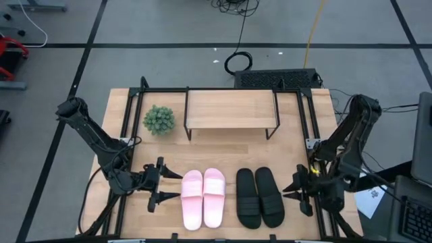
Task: Pick and place slides into the shelf
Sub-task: Put the right black slipper on the shelf
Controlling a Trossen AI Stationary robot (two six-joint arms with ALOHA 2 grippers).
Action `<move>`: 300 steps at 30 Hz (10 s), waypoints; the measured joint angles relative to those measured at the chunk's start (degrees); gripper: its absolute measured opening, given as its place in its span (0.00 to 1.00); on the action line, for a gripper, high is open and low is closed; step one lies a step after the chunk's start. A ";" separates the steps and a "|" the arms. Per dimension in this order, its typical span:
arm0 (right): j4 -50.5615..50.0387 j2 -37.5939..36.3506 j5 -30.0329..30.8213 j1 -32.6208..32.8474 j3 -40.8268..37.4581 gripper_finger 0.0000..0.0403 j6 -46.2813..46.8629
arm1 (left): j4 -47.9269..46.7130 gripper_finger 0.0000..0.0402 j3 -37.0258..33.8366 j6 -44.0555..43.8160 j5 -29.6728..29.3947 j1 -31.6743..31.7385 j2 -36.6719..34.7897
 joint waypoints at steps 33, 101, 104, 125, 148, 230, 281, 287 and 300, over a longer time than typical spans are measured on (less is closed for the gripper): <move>31.32 -29.15 -31.24 -23.05 -33.54 0.22 -8.92 | -0.02 0.73 0.00 -0.11 -1.71 3.25 0.00; 47.21 -5.49 -54.98 -32.81 -33.54 0.44 -20.15 | -0.09 0.73 0.00 0.31 -1.71 3.37 -0.02; 47.14 -3.78 -54.99 -32.82 -33.54 0.44 -21.29 | -0.09 0.73 0.00 0.31 -2.26 3.37 -0.02; 53.62 3.50 -61.15 -36.16 -33.54 0.44 -23.59 | -0.15 0.73 0.00 0.37 -2.74 3.37 -0.04; 60.08 8.63 -64.85 -36.07 -33.54 0.44 -22.37 | -0.15 0.73 0.00 1.57 -2.76 3.37 -0.04; -5.83 -11.90 -47.43 -38.79 2.73 0.01 -38.72 | -1.95 0.73 -0.01 2.84 -2.47 3.37 -0.02; -49.07 28.91 -76.48 -107.80 49.41 0.00 -116.62 | -1.89 0.73 -0.02 6.84 -2.70 3.37 -3.07; -48.97 32.46 -77.36 -109.43 49.41 0.00 -117.54 | -2.00 0.73 -0.02 6.43 -2.67 3.37 -3.61; -48.97 33.91 -79.13 -112.94 49.16 0.00 -115.37 | -4.15 0.73 -0.02 8.18 -2.67 3.37 -3.61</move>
